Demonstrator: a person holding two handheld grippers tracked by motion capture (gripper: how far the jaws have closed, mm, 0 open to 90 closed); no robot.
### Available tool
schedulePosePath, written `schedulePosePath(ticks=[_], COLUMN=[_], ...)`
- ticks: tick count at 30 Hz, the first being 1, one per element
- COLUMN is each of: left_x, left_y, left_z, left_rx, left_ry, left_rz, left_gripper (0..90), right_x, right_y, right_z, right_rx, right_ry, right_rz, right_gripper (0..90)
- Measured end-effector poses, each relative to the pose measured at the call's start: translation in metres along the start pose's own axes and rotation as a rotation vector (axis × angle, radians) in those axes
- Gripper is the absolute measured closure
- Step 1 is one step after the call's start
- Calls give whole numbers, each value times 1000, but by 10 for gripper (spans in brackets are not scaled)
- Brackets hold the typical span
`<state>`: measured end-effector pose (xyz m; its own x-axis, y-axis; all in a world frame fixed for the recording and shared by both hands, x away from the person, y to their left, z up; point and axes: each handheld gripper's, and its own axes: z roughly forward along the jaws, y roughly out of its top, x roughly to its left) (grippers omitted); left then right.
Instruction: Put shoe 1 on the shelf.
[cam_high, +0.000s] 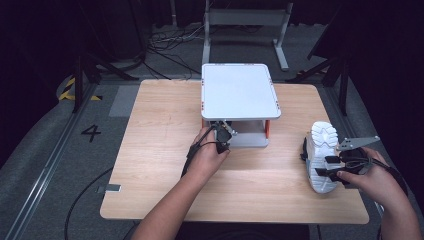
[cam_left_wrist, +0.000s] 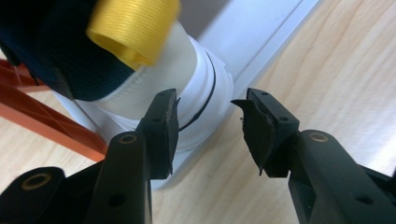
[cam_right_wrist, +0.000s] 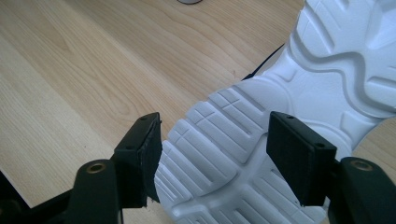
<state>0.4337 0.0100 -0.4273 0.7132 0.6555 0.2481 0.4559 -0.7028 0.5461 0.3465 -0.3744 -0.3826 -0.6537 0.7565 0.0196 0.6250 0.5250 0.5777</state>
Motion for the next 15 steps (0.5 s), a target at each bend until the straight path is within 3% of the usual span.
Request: schedulePosePath(ticks=[6,8,12,15], left_x=[1,1,5,15], left_y=[-2,-2,-3,-6], left_z=[2,-2,-24,-50], left_rx=[-33,-14,-23,-14], left_ry=[3,-27,-118,-148], left_rz=[13,-27,-84,-102], left_gripper=[520,513,515,502], right_x=[-1,-1,-4,-6], right_y=[-1,-1,-1,-1], right_z=[-1,-1,-3,-5], right_rx=[-4,-5,-16,-22], right_ry=[-1,0,-2,-13], right_rz=[-2,-2,0,8], right_gripper=[366,366,366,367])
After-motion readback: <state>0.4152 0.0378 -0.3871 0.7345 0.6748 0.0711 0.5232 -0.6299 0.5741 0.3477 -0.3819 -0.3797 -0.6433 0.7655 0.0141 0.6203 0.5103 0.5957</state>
